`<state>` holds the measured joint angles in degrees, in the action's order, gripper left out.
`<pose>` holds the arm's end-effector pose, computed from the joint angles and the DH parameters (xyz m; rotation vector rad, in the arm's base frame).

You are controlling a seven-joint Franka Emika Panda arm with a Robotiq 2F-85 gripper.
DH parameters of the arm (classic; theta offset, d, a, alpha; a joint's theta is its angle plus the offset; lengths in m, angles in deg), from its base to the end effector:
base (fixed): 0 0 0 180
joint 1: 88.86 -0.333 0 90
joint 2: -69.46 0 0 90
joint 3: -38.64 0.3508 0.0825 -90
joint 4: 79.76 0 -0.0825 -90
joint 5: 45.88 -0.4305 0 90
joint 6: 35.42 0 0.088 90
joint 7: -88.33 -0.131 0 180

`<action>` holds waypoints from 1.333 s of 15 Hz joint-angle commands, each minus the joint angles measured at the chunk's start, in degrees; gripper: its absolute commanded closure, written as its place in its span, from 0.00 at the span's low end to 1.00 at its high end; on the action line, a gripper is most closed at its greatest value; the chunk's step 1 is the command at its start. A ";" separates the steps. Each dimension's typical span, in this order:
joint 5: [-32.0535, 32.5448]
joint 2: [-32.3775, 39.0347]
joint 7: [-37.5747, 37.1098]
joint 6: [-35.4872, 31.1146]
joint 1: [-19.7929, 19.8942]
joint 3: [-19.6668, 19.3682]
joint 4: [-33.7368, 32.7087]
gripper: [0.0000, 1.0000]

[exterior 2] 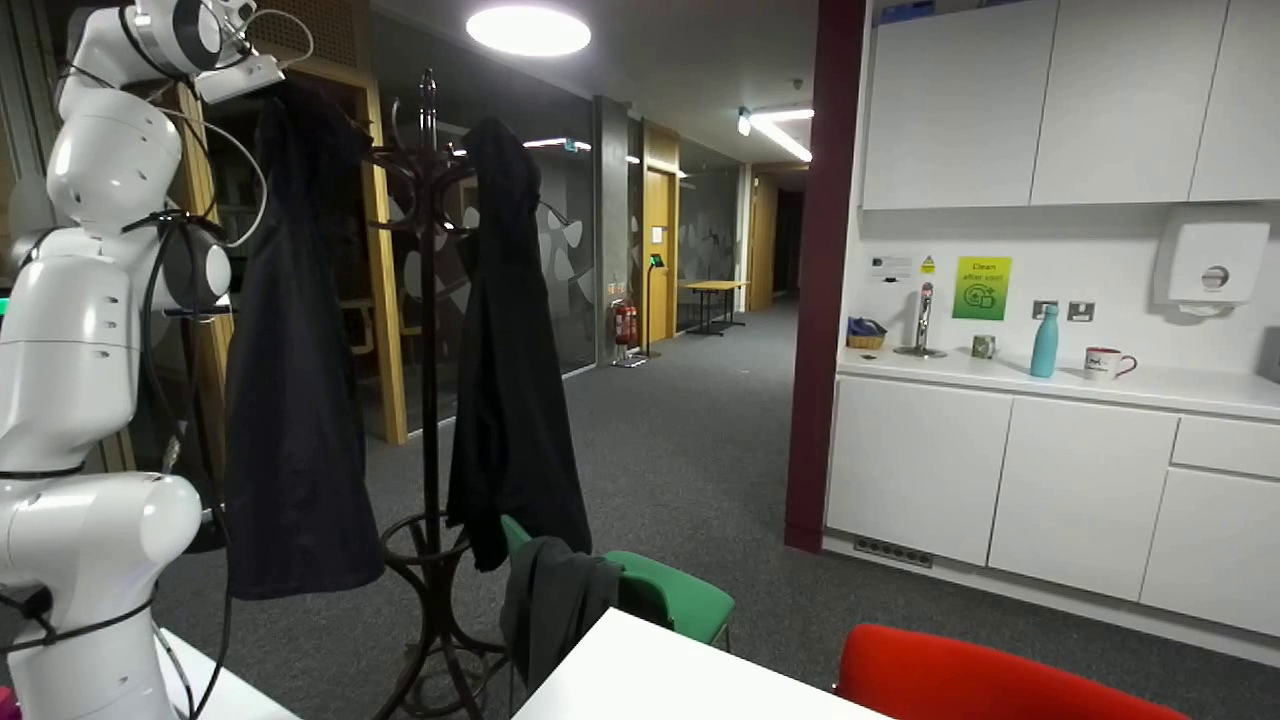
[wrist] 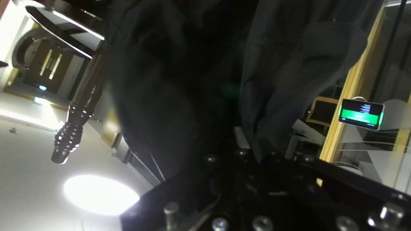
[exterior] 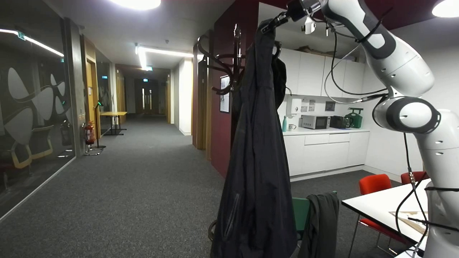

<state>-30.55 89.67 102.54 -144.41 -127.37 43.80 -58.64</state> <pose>0.4485 0.3583 1.0449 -2.2974 -1.1111 -1.7401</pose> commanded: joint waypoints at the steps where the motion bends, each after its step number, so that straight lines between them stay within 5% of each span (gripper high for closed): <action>1: 5.77 -3.27 -8.49 4.89 -3.86 -3.51 1.09 0.99; 11: 13.57 -8.33 -19.79 36.13 -9.41 -5.16 -0.24 0.99; 20: 24.38 -12.64 -27.95 47.44 -9.95 -4.03 -0.44 0.99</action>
<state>-9.95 79.05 77.42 -97.93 -136.49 39.50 -59.09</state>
